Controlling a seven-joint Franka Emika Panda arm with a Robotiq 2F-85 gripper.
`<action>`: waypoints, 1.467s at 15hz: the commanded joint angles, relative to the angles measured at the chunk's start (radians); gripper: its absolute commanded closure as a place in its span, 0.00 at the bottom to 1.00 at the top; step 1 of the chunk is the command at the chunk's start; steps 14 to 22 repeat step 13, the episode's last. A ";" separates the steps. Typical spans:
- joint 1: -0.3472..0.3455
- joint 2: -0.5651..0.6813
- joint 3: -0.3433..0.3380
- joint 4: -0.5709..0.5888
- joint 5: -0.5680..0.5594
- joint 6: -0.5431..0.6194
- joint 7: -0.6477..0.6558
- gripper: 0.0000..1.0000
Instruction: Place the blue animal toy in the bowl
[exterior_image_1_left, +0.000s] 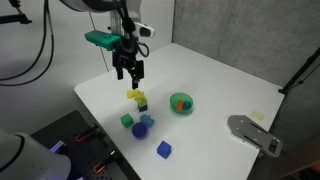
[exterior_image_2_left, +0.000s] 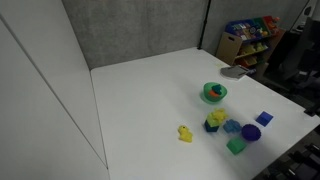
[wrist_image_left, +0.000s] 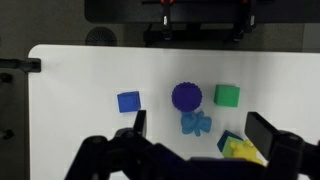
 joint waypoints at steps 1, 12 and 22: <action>0.009 -0.089 -0.015 -0.074 0.040 0.057 -0.028 0.00; 0.001 -0.131 -0.020 -0.165 0.086 0.245 -0.047 0.00; 0.001 -0.132 -0.020 -0.168 0.088 0.248 -0.049 0.00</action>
